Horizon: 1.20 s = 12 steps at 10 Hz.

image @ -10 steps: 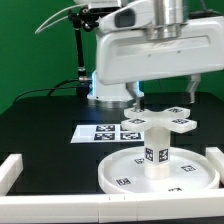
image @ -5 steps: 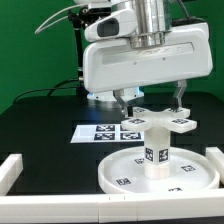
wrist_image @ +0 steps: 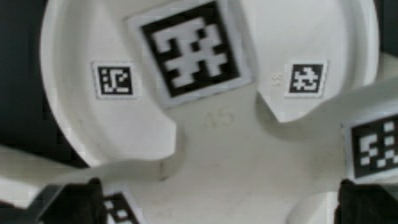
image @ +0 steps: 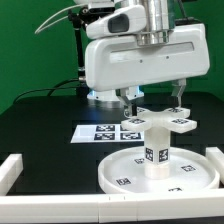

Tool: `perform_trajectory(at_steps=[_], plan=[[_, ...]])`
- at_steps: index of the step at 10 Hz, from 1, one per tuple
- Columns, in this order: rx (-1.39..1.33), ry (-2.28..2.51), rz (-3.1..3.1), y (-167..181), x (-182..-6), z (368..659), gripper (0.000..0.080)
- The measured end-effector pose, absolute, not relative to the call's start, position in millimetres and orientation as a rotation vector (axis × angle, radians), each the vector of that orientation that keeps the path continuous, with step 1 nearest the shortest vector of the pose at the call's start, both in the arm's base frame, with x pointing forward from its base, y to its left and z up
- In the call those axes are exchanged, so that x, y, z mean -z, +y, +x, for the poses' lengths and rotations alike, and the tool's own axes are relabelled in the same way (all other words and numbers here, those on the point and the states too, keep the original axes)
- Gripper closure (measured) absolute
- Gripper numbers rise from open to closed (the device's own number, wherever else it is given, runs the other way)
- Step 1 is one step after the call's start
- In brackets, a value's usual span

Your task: Assemble round table

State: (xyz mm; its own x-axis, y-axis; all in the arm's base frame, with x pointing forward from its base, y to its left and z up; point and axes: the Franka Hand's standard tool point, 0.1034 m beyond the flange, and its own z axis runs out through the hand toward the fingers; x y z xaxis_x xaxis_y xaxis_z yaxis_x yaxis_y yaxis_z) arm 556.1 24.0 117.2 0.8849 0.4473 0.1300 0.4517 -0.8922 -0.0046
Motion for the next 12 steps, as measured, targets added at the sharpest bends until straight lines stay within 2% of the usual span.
perform_trajectory(at_steps=[4, 10, 12], plan=[[0.211, -1.274, -2.884, 28.1, -128.9, 559.6, 0.0150], [0.161, -2.007, -2.491, 29.2, -119.0, 556.9, 0.0150], [0.153, -2.002, -2.490, 31.4, -115.4, 555.2, 0.0150]])
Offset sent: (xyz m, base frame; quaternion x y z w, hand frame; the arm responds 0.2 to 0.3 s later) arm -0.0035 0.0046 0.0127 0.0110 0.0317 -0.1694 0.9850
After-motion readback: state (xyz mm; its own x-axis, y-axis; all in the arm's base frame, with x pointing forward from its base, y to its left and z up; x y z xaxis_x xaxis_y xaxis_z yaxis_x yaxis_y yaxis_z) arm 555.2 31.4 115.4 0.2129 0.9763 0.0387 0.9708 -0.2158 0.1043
